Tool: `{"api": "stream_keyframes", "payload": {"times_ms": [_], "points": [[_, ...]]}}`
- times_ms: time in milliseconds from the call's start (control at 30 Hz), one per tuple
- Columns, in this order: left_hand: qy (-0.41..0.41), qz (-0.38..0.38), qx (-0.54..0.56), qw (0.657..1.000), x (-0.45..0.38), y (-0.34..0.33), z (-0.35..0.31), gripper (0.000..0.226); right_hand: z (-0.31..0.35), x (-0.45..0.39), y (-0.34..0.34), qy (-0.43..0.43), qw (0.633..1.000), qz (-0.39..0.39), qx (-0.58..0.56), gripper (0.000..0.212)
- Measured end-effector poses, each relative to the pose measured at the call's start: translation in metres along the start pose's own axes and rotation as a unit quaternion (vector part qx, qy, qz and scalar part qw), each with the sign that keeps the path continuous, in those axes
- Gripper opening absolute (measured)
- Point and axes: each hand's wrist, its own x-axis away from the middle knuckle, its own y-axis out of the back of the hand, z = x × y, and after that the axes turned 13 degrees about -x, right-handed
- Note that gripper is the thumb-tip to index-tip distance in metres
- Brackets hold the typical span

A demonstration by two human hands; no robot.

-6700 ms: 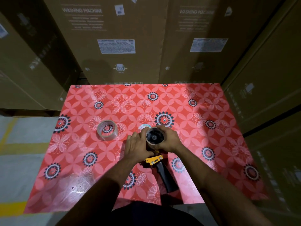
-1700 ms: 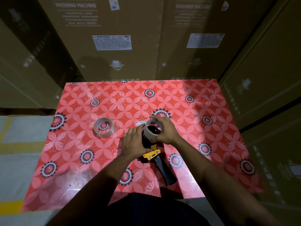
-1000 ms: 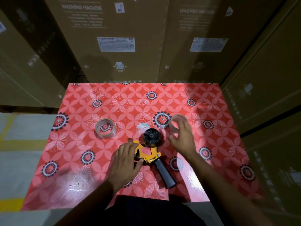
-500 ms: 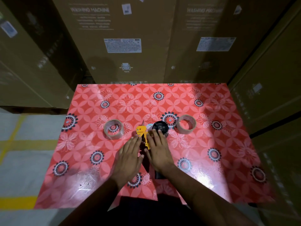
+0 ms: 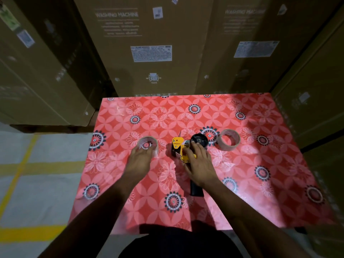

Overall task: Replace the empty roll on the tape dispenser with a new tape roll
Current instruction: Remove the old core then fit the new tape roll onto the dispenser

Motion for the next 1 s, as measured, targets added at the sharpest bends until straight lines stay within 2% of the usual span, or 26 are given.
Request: {"api": "stream_keyframes", "payload": {"times_ms": [100, 167, 267, 367, 433, 500, 567, 700, 767, 867, 933, 1000], "points": [[0.009, -0.019, 0.044, 0.999, -0.007, 0.004, 0.002, 0.063, 0.012, 0.007, 0.005, 0.039, 0.995, -0.086, -0.039, 0.051], [0.054, -0.003, 0.193, 0.980, -0.002, 0.013, -0.003, 0.053, 0.025, 0.010, 0.009, 0.038, 0.988, -0.106, -0.110, 0.044], [0.086, 0.001, 0.468, 0.880, 0.016, 0.043, -0.024, 0.042, 0.045, 0.011, 0.020, 0.021, 0.954, -0.099, -0.284, 0.039], [0.070, -0.003, 0.613, 0.787, 0.036, 0.074, -0.045, 0.036, 0.064, 0.014, 0.041, 0.049, 0.911, -0.101, -0.396, 0.039], [0.061, -0.004, 0.654, 0.754, 0.046, 0.087, -0.054, 0.035, 0.074, 0.019, 0.054, 0.068, 0.890, -0.091, -0.442, 0.040], [0.068, -0.009, 0.676, 0.734, 0.053, 0.093, -0.061, 0.035, 0.075, 0.022, 0.058, 0.073, 0.888, -0.094, -0.445, 0.038], [0.098, -0.020, 0.687, 0.719, 0.058, 0.097, -0.068, 0.037, 0.070, 0.024, 0.058, 0.068, 0.884, -0.111, -0.449, 0.030], [0.162, -0.067, 0.671, 0.721, 0.065, 0.104, -0.078, 0.040, 0.065, 0.028, 0.060, 0.060, 0.864, -0.136, -0.480, 0.019], [0.153, -0.077, 0.663, 0.729, 0.067, 0.106, -0.080, 0.029, 0.066, 0.031, 0.061, 0.061, 0.862, -0.140, -0.483, 0.016], [0.145, -0.082, 0.658, 0.735, 0.070, 0.106, -0.085, 0.014, 0.063, 0.035, 0.064, 0.085, 0.868, -0.105, -0.477, 0.020], [0.120, -0.060, 0.672, 0.728, 0.073, 0.111, -0.090, 0.020, 0.059, 0.037, 0.068, 0.091, 0.868, -0.102, -0.478, 0.024], [0.064, -0.015, 0.685, 0.725, 0.076, 0.113, -0.091, 0.040, 0.054, 0.036, 0.072, 0.073, 0.856, -0.118, -0.497, 0.022]]}}
